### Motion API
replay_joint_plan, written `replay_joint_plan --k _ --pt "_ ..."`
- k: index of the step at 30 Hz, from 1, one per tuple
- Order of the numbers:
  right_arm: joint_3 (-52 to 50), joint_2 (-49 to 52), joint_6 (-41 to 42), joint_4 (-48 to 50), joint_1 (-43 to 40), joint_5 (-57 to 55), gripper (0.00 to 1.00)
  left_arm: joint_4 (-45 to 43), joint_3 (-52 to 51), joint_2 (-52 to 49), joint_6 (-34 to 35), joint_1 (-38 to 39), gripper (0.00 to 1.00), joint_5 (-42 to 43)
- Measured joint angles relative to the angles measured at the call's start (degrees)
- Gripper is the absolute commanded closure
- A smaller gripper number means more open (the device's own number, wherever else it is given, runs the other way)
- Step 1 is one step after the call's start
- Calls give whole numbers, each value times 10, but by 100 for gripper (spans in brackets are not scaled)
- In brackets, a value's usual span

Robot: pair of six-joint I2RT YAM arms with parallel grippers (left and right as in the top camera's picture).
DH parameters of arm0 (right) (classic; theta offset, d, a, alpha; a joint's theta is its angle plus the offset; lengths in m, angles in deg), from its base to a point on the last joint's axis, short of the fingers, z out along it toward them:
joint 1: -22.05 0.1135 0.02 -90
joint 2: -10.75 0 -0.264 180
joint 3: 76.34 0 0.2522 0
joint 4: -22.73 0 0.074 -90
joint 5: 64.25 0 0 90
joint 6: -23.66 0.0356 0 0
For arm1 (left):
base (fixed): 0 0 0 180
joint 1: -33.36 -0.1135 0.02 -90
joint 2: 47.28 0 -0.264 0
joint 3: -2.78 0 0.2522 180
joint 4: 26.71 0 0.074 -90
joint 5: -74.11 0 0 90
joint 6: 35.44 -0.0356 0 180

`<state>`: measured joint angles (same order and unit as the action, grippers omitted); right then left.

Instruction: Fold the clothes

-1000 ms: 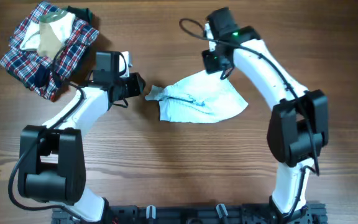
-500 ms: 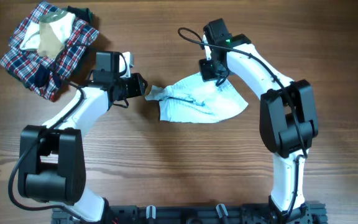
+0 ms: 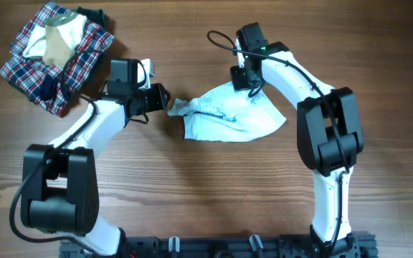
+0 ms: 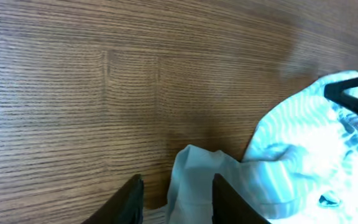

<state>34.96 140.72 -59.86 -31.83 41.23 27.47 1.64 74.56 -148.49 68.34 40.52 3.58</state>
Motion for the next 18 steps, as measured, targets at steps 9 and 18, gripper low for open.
replay_joint_plan --k 9,18 --pt "0 3 0 33 -73 -9 96 0 0 0 -2 0 61 0" --pt "0 5 9 43 -104 -55 27 -7 0 0 -34 14 45 6"
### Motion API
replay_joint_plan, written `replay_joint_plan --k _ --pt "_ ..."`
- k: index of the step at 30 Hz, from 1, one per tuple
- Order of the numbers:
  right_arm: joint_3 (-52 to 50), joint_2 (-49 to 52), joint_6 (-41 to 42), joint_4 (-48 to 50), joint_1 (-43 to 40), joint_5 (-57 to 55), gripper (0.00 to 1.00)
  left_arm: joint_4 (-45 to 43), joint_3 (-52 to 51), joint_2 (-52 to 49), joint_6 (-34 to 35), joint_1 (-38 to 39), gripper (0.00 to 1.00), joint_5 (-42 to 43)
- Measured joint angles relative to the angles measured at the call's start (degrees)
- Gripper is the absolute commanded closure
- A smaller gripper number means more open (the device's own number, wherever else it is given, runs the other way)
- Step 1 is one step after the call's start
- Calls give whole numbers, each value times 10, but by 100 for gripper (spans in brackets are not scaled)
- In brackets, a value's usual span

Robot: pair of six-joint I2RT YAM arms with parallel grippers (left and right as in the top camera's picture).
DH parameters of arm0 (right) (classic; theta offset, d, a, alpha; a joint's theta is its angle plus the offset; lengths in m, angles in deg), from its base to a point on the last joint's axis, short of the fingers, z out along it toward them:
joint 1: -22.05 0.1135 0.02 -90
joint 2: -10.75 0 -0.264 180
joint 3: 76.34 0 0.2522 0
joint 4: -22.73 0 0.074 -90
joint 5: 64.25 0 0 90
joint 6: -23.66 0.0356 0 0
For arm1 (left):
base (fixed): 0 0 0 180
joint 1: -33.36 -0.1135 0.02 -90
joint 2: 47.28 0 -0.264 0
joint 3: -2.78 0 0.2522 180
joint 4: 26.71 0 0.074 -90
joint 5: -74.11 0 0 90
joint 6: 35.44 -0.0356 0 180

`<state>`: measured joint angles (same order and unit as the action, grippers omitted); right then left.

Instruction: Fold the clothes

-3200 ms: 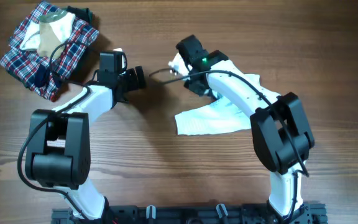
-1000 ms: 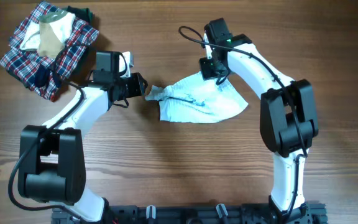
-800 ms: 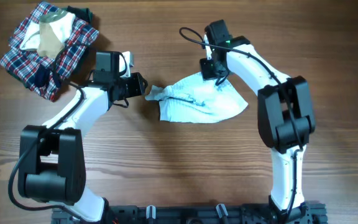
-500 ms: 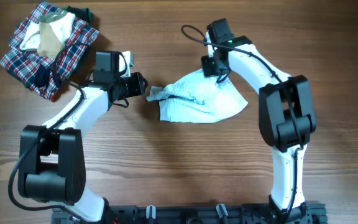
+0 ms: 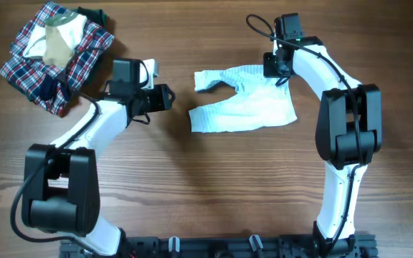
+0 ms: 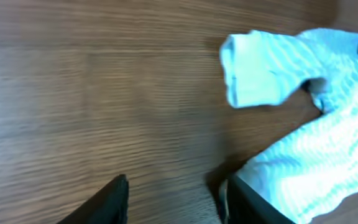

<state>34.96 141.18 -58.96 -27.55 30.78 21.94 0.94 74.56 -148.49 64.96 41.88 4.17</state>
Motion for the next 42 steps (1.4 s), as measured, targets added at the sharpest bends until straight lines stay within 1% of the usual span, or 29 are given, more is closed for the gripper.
replay_joint_plan --k 1,4,5,7,10,14,16,18,20,21,24,26,28,35,42 --pt "0 0 2 0 0 -2 0 -7 0 0 -4 5 45 1" --pt "1 0 0 -8 1 8 1 -49 0 0 -11 26 43 5" --pt "5 0 1 -19 3 10 0 -68 0 0 -12 33 44 6" --pt "11 0 6 -41 3 16 2 -108 0 0 -14 45 48 9" --pt "14 -5 16 -51 1 43 2 -162 0 0 -16 63 49 9" --pt "14 -50 21 -54 7 83 4 -180 0 0 -16 75 48 4" --pt "15 -84 23 -50 19 91 10 -180 0 0 -16 75 48 -5" --pt "16 -118 27 -40 42 97 57 -180 0 0 -16 75 48 -9" --pt "20 -133 29 -28 69 99 87 -180 0 0 -16 75 48 -11" --pt "21 -134 29 -21 92 98 96 -180 0 0 -16 75 48 -12" --pt "21 -126 38 -17 133 83 96 -171 0 0 -16 75 46 -13" --pt "21 -115 46 -15 146 70 96 -162 0 0 -16 75 44 -15" --pt "21 -93 50 -13 147 59 96 -152 0 0 -16 75 42 -22" --pt "21 -27 54 -2 142 47 96 -149 0 0 -17 75 41 -45" --pt "21 -20 54 -3 142 49 96 -149 0 0 -17 75 41 -52"
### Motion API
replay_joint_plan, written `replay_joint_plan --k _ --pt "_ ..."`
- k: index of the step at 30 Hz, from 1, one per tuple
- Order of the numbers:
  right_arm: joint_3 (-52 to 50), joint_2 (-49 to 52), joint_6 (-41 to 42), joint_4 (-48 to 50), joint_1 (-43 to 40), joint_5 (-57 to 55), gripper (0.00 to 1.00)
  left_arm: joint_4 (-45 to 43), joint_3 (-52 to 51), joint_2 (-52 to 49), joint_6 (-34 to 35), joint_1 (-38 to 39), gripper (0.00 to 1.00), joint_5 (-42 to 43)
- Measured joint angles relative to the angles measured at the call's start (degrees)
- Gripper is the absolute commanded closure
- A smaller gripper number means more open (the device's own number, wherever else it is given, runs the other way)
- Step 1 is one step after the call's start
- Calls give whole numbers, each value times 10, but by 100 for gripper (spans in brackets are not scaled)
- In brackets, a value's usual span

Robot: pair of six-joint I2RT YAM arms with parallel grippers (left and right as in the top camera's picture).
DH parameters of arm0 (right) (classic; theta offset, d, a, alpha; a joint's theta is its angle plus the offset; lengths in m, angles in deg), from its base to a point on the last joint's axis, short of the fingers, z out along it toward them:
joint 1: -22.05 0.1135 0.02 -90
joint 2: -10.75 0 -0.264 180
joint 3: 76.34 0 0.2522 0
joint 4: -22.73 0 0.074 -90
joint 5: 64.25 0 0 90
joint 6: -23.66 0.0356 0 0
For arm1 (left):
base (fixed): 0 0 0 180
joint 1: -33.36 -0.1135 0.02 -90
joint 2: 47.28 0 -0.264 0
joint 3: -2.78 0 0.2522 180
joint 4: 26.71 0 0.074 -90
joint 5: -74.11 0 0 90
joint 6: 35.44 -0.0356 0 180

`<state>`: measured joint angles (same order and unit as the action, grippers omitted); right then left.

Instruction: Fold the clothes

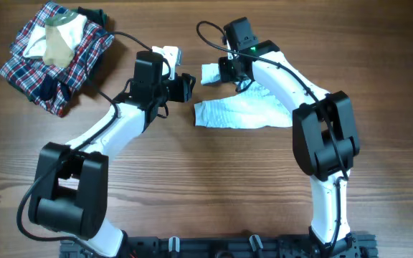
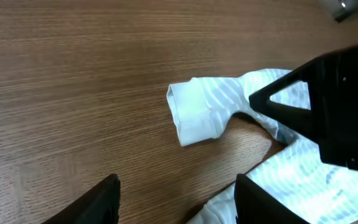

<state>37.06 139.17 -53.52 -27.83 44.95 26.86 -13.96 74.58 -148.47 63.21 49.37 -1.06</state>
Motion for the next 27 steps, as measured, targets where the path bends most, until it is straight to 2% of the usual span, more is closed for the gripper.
replay_joint_plan --k 10,14,20,27 --pt "0 1 2 -94 0 35 96 0 0 0 0 0 41 0" --pt "0 -1 11 -60 0 37 96 0 0 0 0 0 41 -7" --pt "-1 -38 10 42 0 38 96 1 0 0 0 0 41 -17" --pt "0 -38 3 80 0 38 96 2 0 0 0 0 41 -18"
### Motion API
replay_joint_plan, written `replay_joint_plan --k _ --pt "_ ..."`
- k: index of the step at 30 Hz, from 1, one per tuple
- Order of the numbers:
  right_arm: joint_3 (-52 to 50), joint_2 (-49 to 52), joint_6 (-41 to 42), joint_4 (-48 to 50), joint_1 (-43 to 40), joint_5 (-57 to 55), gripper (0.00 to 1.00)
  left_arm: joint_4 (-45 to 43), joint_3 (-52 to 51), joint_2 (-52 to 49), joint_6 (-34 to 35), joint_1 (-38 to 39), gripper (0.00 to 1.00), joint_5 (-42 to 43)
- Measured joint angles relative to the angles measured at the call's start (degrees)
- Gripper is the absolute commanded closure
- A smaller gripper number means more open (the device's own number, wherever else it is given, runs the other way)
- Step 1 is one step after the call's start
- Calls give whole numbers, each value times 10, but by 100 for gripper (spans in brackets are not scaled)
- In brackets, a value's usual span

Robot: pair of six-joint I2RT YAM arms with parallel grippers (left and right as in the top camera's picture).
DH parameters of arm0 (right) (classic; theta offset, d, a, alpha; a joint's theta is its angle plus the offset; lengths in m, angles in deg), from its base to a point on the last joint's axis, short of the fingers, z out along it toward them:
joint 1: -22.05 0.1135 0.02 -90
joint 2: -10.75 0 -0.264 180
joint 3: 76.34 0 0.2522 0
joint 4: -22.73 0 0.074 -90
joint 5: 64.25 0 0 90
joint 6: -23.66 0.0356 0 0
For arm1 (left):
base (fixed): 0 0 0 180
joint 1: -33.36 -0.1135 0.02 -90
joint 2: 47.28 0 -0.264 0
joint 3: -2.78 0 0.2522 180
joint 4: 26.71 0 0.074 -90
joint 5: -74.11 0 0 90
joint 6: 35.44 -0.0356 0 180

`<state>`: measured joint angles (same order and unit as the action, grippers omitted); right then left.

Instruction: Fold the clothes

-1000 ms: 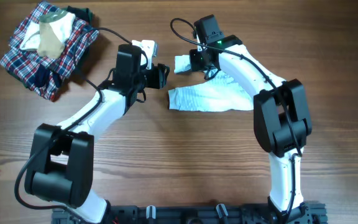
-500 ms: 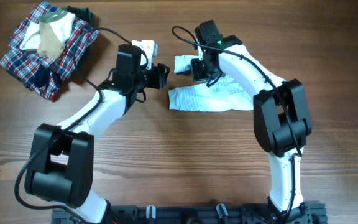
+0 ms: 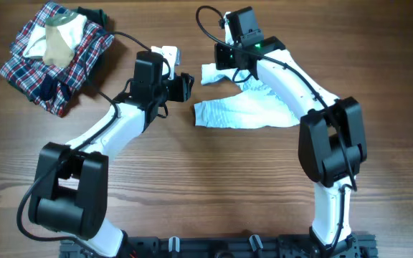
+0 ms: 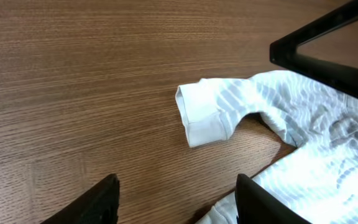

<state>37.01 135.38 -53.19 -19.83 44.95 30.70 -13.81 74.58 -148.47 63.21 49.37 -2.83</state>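
A pale blue striped top (image 3: 253, 107) lies spread on the wooden table, one sleeve (image 3: 212, 72) stretched out to the left. The left wrist view shows that sleeve's cuff (image 4: 205, 118) lying flat. My left gripper (image 4: 178, 182) is open just left of the top (image 4: 328, 168), bare wood between its fingers; from overhead it (image 3: 186, 84) sits near the sleeve. My right gripper (image 3: 224, 63) hovers by the sleeve's far side. Its dark body (image 4: 328, 46) shows, but how its jaws stand is hidden.
A heap of other clothes, a plaid shirt (image 3: 45, 61) with a beige garment (image 3: 59, 39) on top, sits at the table's far left corner. Bare wood lies in front of the top.
My right gripper has drawn back from the base of the sleeve toward the far side. The sleeve and the top lie about as before. My left gripper has barely moved.
First the top lay crumpled mid-table, its left corner between my left fingers and my right gripper at its far edge. Then it lay farther right, spread out, with my left gripper clear of it. Later both grippers were by the outstretched sleeve, where they remain.
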Motion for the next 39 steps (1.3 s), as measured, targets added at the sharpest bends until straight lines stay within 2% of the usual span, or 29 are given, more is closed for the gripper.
replay_joint_plan --k 10,23,30,31,34,36,39 --pt "0 58 -4 -17 0 0 96 0 0 0 0 0 41 0" --pt "0 60 -3 -89 0 4 96 0 0 0 0 0 40 0" --pt "0 60 -3 -85 0 43 96 -5 0 0 0 0 33 20" --pt "0 60 -3 -85 0 47 96 -9 0 0 0 0 30 36" --pt "0 60 -2 -86 1 52 87 -21 0 0 -16 7 23 49" --pt "0 57 1 -85 1 51 88 -39 0 0 -28 24 25 52" --pt "-2 35 12 -84 1 27 92 -69 0 0 -38 49 33 50"
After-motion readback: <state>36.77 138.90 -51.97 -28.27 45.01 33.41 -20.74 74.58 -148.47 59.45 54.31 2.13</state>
